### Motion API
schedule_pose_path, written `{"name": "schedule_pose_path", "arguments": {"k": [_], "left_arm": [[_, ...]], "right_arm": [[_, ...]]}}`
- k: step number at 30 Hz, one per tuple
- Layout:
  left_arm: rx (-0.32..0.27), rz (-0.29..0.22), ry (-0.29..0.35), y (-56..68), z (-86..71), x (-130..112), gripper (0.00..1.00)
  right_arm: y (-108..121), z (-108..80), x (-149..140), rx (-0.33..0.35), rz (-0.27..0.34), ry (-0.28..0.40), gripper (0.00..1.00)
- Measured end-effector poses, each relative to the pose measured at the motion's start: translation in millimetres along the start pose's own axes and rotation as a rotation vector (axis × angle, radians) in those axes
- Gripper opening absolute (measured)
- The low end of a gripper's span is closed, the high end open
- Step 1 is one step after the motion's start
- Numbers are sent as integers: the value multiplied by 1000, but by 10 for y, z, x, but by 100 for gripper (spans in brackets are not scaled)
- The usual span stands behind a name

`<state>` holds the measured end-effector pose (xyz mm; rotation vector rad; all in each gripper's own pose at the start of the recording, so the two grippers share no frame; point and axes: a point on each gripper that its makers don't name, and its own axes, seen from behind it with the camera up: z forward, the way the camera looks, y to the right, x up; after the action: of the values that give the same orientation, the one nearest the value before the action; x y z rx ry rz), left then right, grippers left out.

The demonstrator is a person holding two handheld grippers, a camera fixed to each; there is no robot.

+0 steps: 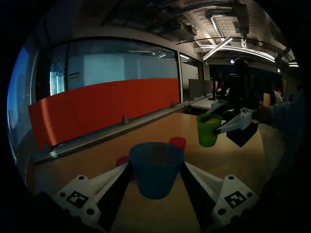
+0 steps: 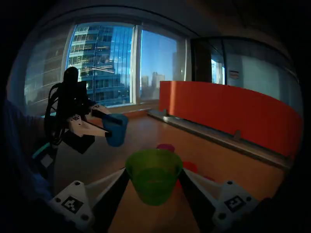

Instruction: Pour water

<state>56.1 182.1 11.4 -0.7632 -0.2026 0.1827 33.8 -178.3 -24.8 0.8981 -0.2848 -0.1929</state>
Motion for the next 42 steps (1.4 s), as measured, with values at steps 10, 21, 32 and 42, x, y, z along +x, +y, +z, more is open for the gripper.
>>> {"name": "schedule_pose_path", "arguments": {"k": [10,21,32,42], "left_arm": [[-34,25,-109,99,108,-358,85],[-70,48,-217,179,153,-738,85],[-102,63,-305,221,205,-1083,85],[-127,68,-351,280,265,-1275,85]], "right_arm": [[10,63,-229,20,-9,-81,89],[0,155,-483,40,-27,-167,90],[6,220,-717,49,-35,-234,90],[-8,265,-937,59,-44,-287,90]]}}
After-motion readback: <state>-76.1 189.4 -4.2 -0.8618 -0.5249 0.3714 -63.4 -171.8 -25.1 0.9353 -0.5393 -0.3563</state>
